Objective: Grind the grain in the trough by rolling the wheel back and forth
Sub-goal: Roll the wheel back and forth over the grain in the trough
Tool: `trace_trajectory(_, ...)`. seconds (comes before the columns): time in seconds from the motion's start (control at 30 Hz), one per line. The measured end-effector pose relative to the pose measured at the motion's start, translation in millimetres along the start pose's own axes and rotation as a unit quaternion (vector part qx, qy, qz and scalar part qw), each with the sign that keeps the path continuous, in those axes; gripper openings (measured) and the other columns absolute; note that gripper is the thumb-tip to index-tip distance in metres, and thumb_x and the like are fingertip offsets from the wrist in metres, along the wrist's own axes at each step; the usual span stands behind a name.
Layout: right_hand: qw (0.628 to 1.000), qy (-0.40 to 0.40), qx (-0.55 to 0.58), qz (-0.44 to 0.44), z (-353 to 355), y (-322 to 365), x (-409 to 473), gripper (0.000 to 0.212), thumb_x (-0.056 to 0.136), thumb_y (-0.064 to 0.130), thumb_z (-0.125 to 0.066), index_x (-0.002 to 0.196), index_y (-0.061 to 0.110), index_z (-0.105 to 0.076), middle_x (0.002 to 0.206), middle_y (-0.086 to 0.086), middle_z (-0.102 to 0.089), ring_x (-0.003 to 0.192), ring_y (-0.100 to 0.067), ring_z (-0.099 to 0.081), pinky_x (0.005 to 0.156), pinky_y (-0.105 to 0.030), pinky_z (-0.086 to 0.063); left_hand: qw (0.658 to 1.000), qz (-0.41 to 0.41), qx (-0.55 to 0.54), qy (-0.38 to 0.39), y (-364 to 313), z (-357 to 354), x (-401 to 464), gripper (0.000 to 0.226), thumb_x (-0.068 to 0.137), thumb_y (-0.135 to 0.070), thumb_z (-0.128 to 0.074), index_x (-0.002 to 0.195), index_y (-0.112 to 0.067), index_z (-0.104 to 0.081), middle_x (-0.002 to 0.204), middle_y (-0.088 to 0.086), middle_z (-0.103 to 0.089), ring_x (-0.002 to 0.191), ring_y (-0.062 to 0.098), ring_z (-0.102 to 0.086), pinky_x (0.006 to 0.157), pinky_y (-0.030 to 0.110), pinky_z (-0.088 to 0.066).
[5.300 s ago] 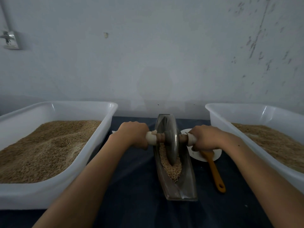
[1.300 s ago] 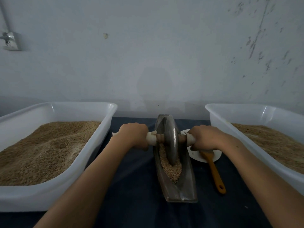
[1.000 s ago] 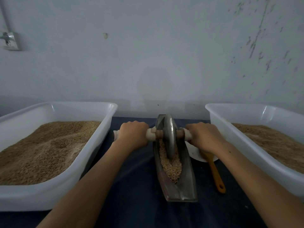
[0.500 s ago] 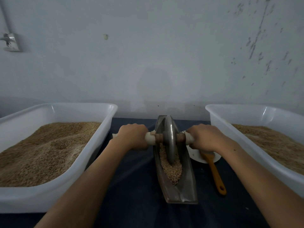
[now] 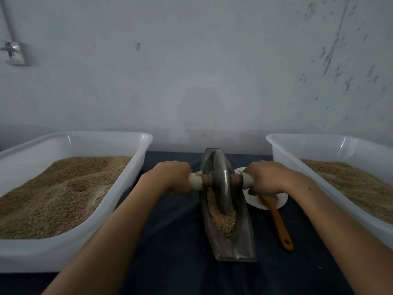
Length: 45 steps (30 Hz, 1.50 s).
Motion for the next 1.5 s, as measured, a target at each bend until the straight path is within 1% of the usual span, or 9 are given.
trace_trajectory(0.13,1.0,-0.007,0.001,-0.004,-1.5,-0.6,0.1,0.017,0.083,0.028,-0.067,0.085,0.03,-0.05,0.088,0.002,-0.063,0.082,-0.016,-0.062,0.071,-0.031,-0.05,0.999,0.0,0.021,-0.039,-1.9,4.3,-0.5,0.032,0.075,-0.036,-0.072,0.102,-0.024,-0.061,0.075,-0.009,-0.054,0.074,0.014,-0.054,0.067,0.029,-0.04)
trace_trajectory(0.3,0.987,-0.161,-0.003,-0.005,6.7,1.8,-1.6,0.021,0.089,0.024,-0.055,0.074,0.032,-0.043,0.082,0.007,-0.056,0.077,-0.015,-0.055,0.065,-0.03,-0.04,0.989,0.003,0.052,-0.142,-4.8,12.9,-3.7,0.024,0.08,-0.034,-0.066,0.1,-0.022,-0.06,0.089,-0.003,-0.062,0.08,0.017,-0.057,0.068,0.031,-0.039)
trace_trajectory(0.4,0.98,-0.198,0.002,-0.007,7.4,1.3,-2.2,0.018,0.089,0.024,-0.054,0.077,0.031,-0.044,0.082,0.007,-0.057,0.079,-0.017,-0.057,0.069,-0.032,-0.045,0.984,0.002,0.056,-0.167,-6.5,14.5,-5.3,0.021,0.082,-0.034,-0.064,0.098,-0.022,-0.059,0.093,-0.002,-0.064,0.081,0.017,-0.057,0.068,0.03,-0.04)
trace_trajectory(0.77,1.0,0.015,0.013,0.002,2.1,2.4,-4.6,0.019,0.082,0.028,-0.069,0.087,0.027,-0.051,0.09,0.001,-0.063,0.084,-0.016,-0.061,0.061,-0.026,-0.041,1.0,-0.003,0.005,0.007,-3.2,2.6,-4.7,0.037,0.075,-0.034,-0.073,0.107,-0.022,-0.061,0.087,-0.004,-0.059,0.079,0.015,-0.057,0.069,0.03,-0.041)
trace_trajectory(0.93,1.0,-0.005,0.012,-0.01,0.2,1.4,-3.5,0.019,0.085,0.029,-0.067,0.101,0.023,-0.059,0.094,0.0,-0.065,0.086,-0.017,-0.062,0.071,-0.029,-0.049,0.999,-0.004,0.027,-0.042,-4.9,7.6,-4.8,0.028,0.075,-0.034,-0.071,0.099,-0.024,-0.06,0.073,-0.009,-0.052,0.073,0.014,-0.053,0.066,0.03,-0.039)
trace_trajectory(1.0,0.998,-0.062,0.006,-0.01,2.1,1.9,-2.3,0.009,0.087,0.028,-0.063,0.093,0.028,-0.057,0.094,0.002,-0.064,0.085,-0.017,-0.061,0.073,-0.031,-0.048,0.995,0.003,0.045,-0.088,-5.4,10.9,-5.3,0.023,0.076,-0.034,-0.068,0.096,-0.023,-0.06,0.077,-0.007,-0.056,0.074,0.015,-0.054,0.066,0.03,-0.039)
trace_trajectory(1.07,0.992,-0.128,0.01,-0.014,5.5,3.2,-3.4,0.018,0.089,0.026,-0.057,0.078,0.033,-0.046,0.091,0.004,-0.063,0.083,-0.017,-0.059,0.072,-0.031,-0.046,0.989,0.005,0.061,-0.135,-6.6,13.7,-5.2,0.018,0.08,-0.034,-0.065,0.093,-0.023,-0.058,0.085,-0.005,-0.061,0.076,0.016,-0.054,0.066,0.03,-0.039)
trace_trajectory(1.17,0.986,-0.165,0.02,-0.015,6.4,3.4,-4.4,0.02,0.091,0.025,-0.055,0.077,0.032,-0.043,0.09,0.004,-0.063,0.085,-0.018,-0.06,0.076,-0.034,-0.048,0.982,0.003,0.078,-0.173,-8.1,16.5,-6.1,0.017,0.083,-0.034,-0.061,0.094,-0.023,-0.056,0.093,-0.002,-0.063,0.083,0.018,-0.057,0.067,0.031,-0.038)
trace_trajectory(1.5,1.0,-0.008,-0.013,0.001,5.1,5.0,-4.0,0.015,0.084,0.027,-0.066,0.09,0.025,-0.052,0.09,0.0,-0.062,0.084,-0.018,-0.061,0.07,-0.03,-0.047,1.0,-0.001,-0.021,0.019,-1.9,1.5,-7.8,0.03,0.076,-0.031,-0.073,0.101,-0.022,-0.061,0.079,-0.003,-0.062,0.072,0.014,-0.06,0.069,0.029,-0.045)
Point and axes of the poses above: each hand's wrist, its own x-axis towards the middle knuckle, its own z-axis out of the back of the hand, y = z × x, the point moved 7 cm from there along x, towards the middle knuckle
